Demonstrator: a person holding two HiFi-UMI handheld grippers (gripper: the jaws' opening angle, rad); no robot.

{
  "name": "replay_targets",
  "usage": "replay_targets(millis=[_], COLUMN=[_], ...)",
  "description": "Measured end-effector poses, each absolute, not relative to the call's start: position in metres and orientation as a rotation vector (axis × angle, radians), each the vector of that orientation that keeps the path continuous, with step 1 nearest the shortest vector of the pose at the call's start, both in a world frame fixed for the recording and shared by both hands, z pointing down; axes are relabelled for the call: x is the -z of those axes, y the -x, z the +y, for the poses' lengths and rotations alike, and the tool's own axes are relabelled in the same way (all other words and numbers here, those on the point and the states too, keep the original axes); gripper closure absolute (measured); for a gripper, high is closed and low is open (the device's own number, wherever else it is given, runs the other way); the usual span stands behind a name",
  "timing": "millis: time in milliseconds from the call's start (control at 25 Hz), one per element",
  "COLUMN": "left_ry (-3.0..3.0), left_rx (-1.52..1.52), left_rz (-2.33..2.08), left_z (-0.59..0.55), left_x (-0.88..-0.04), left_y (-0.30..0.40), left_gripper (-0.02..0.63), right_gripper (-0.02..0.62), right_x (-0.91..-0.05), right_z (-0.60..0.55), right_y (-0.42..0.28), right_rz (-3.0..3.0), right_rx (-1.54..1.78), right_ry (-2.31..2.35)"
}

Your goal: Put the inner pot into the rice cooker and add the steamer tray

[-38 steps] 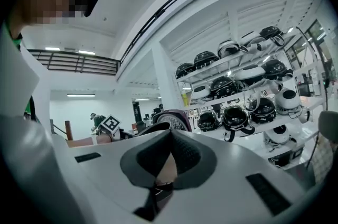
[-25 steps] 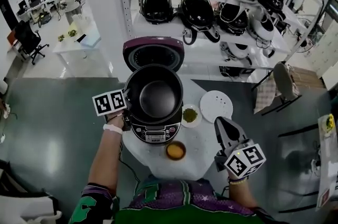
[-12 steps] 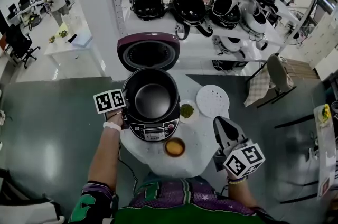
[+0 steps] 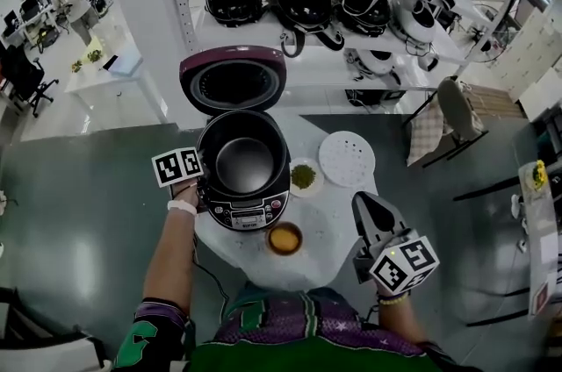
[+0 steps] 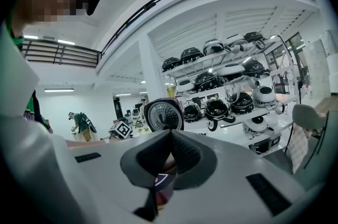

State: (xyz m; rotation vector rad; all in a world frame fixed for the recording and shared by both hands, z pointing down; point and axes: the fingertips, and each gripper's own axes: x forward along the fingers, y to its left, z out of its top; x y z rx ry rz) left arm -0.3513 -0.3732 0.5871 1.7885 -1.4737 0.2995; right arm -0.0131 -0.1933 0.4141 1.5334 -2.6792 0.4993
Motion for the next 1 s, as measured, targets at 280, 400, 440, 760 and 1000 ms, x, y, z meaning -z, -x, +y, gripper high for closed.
replay_targets(millis=[280, 400, 440, 760, 1000], left_ry=[-1.737, -1.731, -1.732, -1.710, -1.715], left_rx=[-0.345, -0.362, -0.369, -0.428, -0.554], left_rz=[-1.477, -1.475, -1.474, -1.467, -1.420], left_z=[-0.373, -0.373, -0.374, -0.377, -0.376], left_x=[-0.610, -0.615, -0.616, -0.626, -0.629], left_y=[0.350, 0.350, 0.350, 0.346, 0.347], left_gripper=[0.554, 0.551, 0.549, 0.535, 0.534], right_gripper=[0.589, 0.589, 0.589, 0.589, 0.589], right_x=[-0.416, -0.417, -0.417, -0.418, -0.418], right_z=[-0.192, -0.192, -0.192, -0.191, -0.189], right_y=[0.004, -0.001, -0.002, -0.007, -0.008], right_rz=[-2.660, -2.652, -2.650, -2.650, -2.655], right_rx=[-0.511, -0.513, -0.513, -0.519, -0.514], right_ry=[-1.542, -1.556, -1.559, -1.554, -1.561])
